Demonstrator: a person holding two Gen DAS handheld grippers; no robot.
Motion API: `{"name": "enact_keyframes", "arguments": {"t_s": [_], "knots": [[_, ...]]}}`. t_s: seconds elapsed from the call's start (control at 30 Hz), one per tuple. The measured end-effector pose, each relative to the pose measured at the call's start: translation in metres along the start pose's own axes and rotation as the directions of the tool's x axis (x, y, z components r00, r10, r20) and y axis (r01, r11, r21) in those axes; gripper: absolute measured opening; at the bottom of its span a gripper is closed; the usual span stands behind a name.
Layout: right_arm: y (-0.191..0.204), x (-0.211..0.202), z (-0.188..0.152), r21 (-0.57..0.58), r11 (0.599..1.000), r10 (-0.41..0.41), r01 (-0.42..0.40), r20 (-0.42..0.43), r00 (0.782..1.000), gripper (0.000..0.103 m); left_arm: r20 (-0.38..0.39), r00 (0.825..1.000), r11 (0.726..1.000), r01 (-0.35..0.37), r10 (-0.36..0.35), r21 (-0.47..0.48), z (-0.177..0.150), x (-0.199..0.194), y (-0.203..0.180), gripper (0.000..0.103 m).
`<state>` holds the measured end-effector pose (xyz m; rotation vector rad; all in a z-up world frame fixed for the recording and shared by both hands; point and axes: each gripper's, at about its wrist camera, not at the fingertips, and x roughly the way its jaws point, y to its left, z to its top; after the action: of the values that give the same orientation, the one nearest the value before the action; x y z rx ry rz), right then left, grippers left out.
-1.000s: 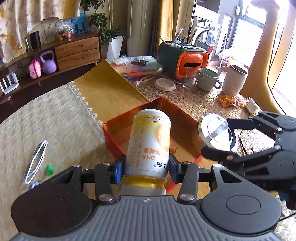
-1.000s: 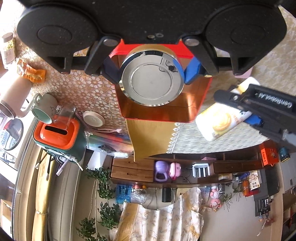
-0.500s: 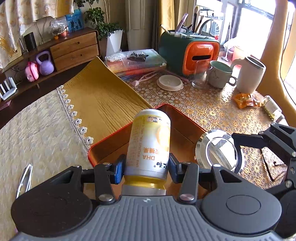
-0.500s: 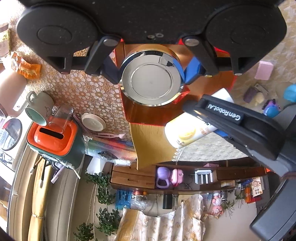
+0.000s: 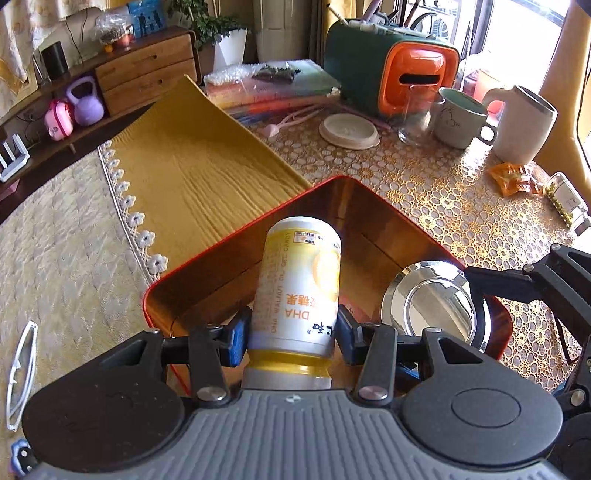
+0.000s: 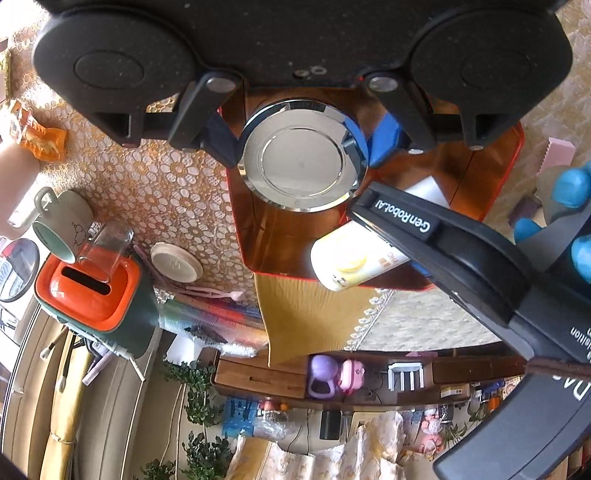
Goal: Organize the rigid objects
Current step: 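Carry the DHA bottle and silver tin together over the red box, then open both tools to drop the bottle and tin into the box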
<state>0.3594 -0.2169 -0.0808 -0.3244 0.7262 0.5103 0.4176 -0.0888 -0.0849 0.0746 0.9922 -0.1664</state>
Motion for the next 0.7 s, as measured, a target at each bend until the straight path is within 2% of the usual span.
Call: {"name": "enact_keyframes", "arguments": {"t_s": [0.27,0.7], "knots": [[0.000,0.010,-0.002,0.013,1.000,0.021,-0.020,-0.038,0.999,0.075,-0.030,1.000,1.000,0.000,0.000,-0.002,-0.003,0.012,0.000,0.046],[0.003,0.015,-0.005,0.013,1.000,0.023,-0.023,-0.061,0.998,0.075,-0.030,0.999,1.000,0.014,-0.015,-0.018,-0.006,0.011,0.002,0.046]]}}
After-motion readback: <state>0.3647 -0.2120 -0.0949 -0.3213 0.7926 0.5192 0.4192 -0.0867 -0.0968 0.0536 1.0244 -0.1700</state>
